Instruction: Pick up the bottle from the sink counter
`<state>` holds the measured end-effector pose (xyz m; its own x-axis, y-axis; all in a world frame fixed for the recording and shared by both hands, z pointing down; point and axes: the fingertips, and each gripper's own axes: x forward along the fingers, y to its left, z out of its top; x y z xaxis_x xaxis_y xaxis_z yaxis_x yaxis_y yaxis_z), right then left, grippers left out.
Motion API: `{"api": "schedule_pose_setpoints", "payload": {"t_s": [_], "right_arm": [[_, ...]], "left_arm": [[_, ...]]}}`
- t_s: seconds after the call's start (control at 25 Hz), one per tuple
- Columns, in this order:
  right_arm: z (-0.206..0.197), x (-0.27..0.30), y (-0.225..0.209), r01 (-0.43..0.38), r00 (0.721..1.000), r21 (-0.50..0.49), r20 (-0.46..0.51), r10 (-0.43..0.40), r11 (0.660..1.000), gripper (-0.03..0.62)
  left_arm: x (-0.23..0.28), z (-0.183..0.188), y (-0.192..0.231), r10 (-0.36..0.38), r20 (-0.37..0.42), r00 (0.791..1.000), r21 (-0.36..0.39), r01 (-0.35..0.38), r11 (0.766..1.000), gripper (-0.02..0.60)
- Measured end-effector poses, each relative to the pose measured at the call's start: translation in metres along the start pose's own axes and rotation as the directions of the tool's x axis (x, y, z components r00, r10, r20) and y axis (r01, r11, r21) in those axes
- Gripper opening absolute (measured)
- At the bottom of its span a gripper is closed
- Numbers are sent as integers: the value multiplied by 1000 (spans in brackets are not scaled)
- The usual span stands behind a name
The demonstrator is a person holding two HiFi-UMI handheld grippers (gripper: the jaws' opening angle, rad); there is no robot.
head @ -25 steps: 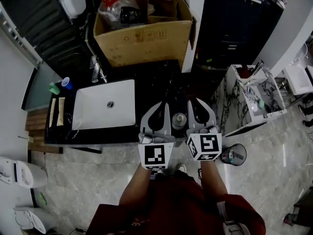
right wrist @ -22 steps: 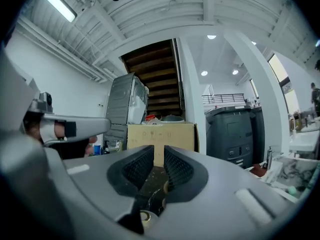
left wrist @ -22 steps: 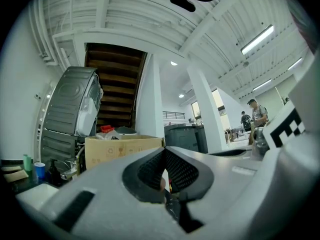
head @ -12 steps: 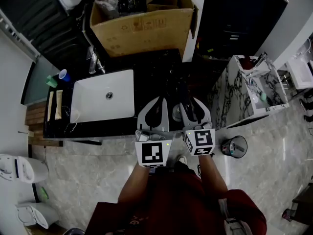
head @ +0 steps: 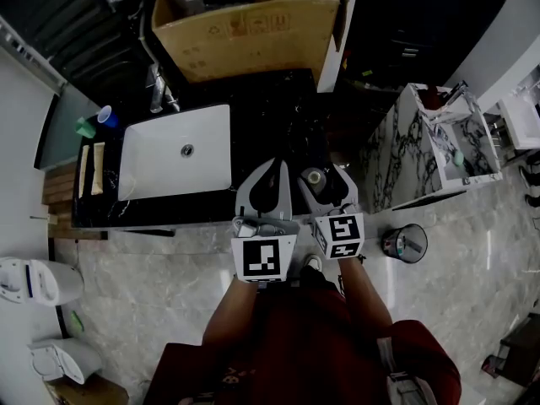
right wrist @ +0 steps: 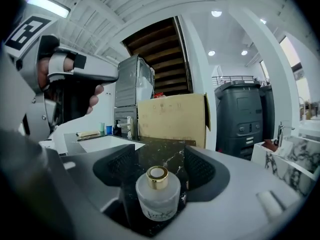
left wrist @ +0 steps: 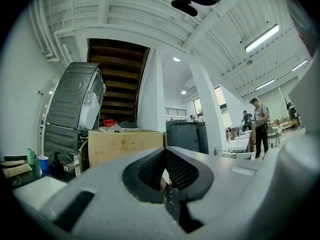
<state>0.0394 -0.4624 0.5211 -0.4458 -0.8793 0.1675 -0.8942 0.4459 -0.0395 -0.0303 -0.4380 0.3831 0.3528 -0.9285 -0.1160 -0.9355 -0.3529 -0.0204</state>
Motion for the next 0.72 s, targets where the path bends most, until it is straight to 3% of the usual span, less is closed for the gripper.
{"api": "schedule_pose_setpoints", "payload": {"t_s": [0.32, 0.72], "right_arm": [[-35, 10, 7, -30, 996, 9, -84, 31, 1000, 377], [-68, 20, 4, -33, 984, 20, -174, 36, 999, 410]], "left_arm": [[0, -6, 4, 10, -12, 1000, -3, -10, 1000, 2], [1, -13, 6, 17, -29, 999, 0, -17, 1000, 2]]}}
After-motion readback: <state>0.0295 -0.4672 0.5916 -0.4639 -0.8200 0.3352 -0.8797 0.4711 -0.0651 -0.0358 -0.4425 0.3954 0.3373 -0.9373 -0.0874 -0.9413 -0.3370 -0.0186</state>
